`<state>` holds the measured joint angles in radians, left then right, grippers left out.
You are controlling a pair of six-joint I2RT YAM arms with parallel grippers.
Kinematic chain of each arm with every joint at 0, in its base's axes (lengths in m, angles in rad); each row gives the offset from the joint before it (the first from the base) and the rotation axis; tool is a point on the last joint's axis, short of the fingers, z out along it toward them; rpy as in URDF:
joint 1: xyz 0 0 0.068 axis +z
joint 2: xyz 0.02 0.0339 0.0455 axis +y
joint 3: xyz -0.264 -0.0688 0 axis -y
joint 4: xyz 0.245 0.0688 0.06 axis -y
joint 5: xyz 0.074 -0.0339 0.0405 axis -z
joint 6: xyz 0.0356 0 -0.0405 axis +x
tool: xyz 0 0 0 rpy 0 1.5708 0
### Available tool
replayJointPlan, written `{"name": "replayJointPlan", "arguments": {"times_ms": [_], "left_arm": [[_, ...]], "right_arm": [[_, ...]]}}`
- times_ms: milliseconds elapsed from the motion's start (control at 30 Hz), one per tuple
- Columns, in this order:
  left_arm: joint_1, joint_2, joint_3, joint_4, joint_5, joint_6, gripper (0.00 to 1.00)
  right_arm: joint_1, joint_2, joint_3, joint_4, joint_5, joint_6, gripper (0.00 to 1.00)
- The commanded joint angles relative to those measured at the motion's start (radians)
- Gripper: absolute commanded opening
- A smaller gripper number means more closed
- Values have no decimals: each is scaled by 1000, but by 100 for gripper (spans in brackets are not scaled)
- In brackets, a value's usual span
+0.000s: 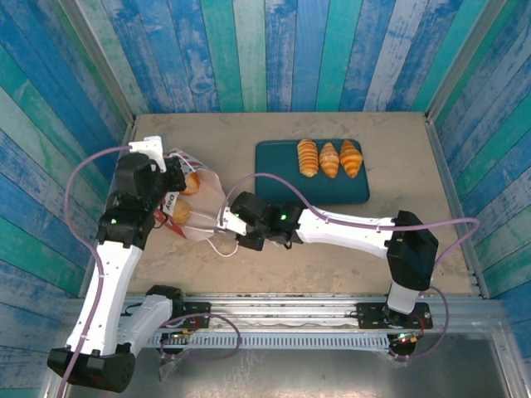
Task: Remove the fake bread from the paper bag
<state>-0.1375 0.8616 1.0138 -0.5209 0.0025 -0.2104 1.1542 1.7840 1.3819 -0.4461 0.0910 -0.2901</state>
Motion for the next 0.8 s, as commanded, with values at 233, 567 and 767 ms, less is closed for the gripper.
{"name": "replayJointPlan", "arguments": {"times_ms": [233, 567, 767], "left_arm": [[-1, 5, 8, 66, 41, -11, 0], [-1, 19, 8, 76, 61, -15, 0], [-1, 19, 7, 85, 66, -18, 0]], "right_arm": [[16, 145, 183, -68, 182, -112, 37], [47, 251, 296, -84, 228, -189, 39], [47, 304, 373, -108, 259, -143, 35]]}}
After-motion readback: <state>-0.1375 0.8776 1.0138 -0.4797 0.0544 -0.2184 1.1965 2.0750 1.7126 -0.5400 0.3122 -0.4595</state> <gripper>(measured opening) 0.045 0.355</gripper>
